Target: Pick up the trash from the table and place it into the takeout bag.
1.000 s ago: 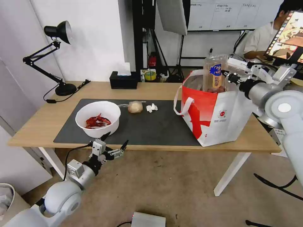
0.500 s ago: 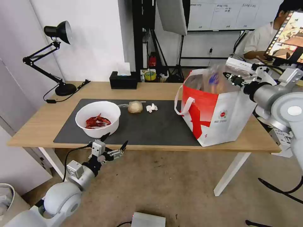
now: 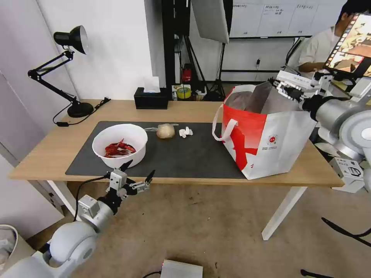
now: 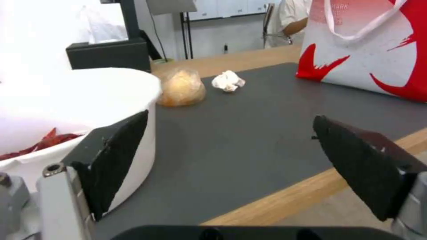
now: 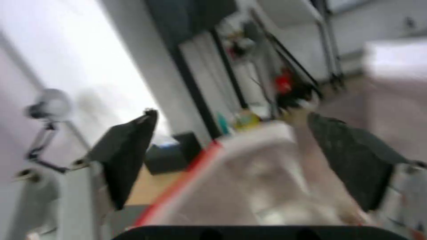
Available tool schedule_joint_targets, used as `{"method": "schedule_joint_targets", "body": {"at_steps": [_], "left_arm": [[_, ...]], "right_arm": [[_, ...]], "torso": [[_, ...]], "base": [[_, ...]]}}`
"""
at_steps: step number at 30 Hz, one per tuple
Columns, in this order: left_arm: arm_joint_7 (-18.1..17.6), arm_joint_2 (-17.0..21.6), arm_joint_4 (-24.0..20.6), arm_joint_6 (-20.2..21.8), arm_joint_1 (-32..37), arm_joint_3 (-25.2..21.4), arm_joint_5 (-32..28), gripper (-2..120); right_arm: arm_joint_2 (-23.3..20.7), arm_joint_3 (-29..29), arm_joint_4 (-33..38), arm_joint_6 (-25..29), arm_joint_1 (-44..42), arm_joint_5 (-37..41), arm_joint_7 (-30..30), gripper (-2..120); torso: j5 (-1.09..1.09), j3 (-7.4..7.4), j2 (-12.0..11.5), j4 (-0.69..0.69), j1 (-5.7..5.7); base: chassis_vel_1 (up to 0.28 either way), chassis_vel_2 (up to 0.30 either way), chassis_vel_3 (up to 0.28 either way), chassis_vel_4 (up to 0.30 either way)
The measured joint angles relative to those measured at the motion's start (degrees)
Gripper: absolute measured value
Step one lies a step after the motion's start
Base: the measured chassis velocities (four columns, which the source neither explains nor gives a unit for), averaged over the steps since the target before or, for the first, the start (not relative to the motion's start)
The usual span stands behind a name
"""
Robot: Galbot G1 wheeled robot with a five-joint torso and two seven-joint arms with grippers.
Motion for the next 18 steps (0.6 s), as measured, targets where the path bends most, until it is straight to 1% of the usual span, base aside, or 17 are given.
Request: {"method": "schedule_joint_targets", "body": {"at_steps": [1, 2, 4, 5, 7, 9, 10, 11, 13, 14, 17, 18], "left_arm": [[0.00, -0.05, 0.01, 0.00, 0.04, -0.07, 0.00, 100], [0.00, -0.05, 0.01, 0.00, 0.04, -0.07, 0.00, 100], [0.00, -0.07, 0.02, 0.00, 0.13, -0.39, -0.04, 100], [0.00, -0.06, 0.02, 0.00, 0.25, -0.66, -0.08, 100], [0.00, -0.06, 0.02, 0.00, 0.35, -0.86, -0.12, 100], [0.00, 0.02, 0.02, -0.01, 0.85, -1.68, -0.20, 100], [0.00, 0.02, 0.02, -0.01, 0.85, -1.68, -0.20, 100], [0.00, 0.05, 0.04, -0.05, 1.11, -2.08, -0.23, 100], [0.01, 0.10, 0.15, -0.09, 1.32, -2.36, -0.27, 100], [0.01, 0.10, 0.15, -0.09, 1.32, -2.36, -0.27, 100], [0.08, 0.16, 0.37, -0.13, 1.23, -2.35, -0.29, 100], [0.08, 0.16, 0.37, -0.13, 1.23, -2.35, -0.29, 100]], "right_arm": [[-0.22, -1.47, 0.48, 1.42, 0.82, -1.78, -2.88, 95], [-0.22, -1.47, 0.48, 1.42, 0.82, -1.78, -2.88, 95], [-0.70, -4.42, 1.96, 3.72, 2.50, -4.09, -7.88, 100], [-0.91, -5.76, 2.80, 4.09, 3.27, -4.38, -9.18, 100], [-1.00, -6.41, 3.22, 4.19, 3.60, -4.47, -9.70, 100], [-1.69, -9.83, 5.74, 4.27, 4.22, -5.36, -11.54, 100], [-1.69, -9.83, 5.74, 4.27, 4.22, -5.36, -11.54, 100], [-2.11, -11.27, 7.30, 4.27, 3.73, -6.64, -12.61, 100], [-2.74, -12.92, 10.06, 4.28, 1.50, -9.50, -13.91, 100], [-2.74, -12.92, 10.06, 4.28, 1.50, -9.50, -13.91, 100], [-3.36, -13.78, 13.70, 4.27, -4.36, -13.04, -14.88, 100], [-3.36, -13.78, 13.70, 4.27, -4.36, -13.04, -14.88, 100]], "torso": [[0.00, 0.00, 0.00, 0.00, 0.00], [0.00, 0.00, 0.00, 0.00, 0.00], [-0.01, 0.01, 0.00, 0.00, 0.00], [-0.01, 0.01, 0.00, 0.00, 0.00], [-0.01, 0.01, 0.00, 0.00, 0.00], [-0.01, 0.00, 0.00, 0.01, 0.00], [-0.01, 0.00, 0.00, 0.01, 0.00], [-0.02, 0.00, 0.00, 0.02, 0.00], [-0.01, 0.01, 0.00, 0.01, 0.00], [-0.01, 0.01, 0.00, 0.01, 0.00], [-0.01, 0.00, 0.00, 0.01, 0.00], [-0.01, 0.00, 0.00, 0.01, 0.00]], "base": [[0.000, 0.000, 0.000, 0.000], [0.000, 0.000, 0.000, 0.000], [0.000, 0.000, 0.000, 0.000], [0.000, 0.000, 0.000, 0.000], [0.000, 0.000, 0.000, 0.000], [0.000, 0.000, 0.000, 0.000], [0.000, 0.000, 0.000, 0.000], [0.000, 0.000, 0.000, 0.000], [0.000, 0.000, 0.000, 0.000], [0.000, 0.000, 0.000, 0.000], [0.000, 0.000, 0.000, 0.000], [0.000, 0.000, 0.000, 0.000]]}}
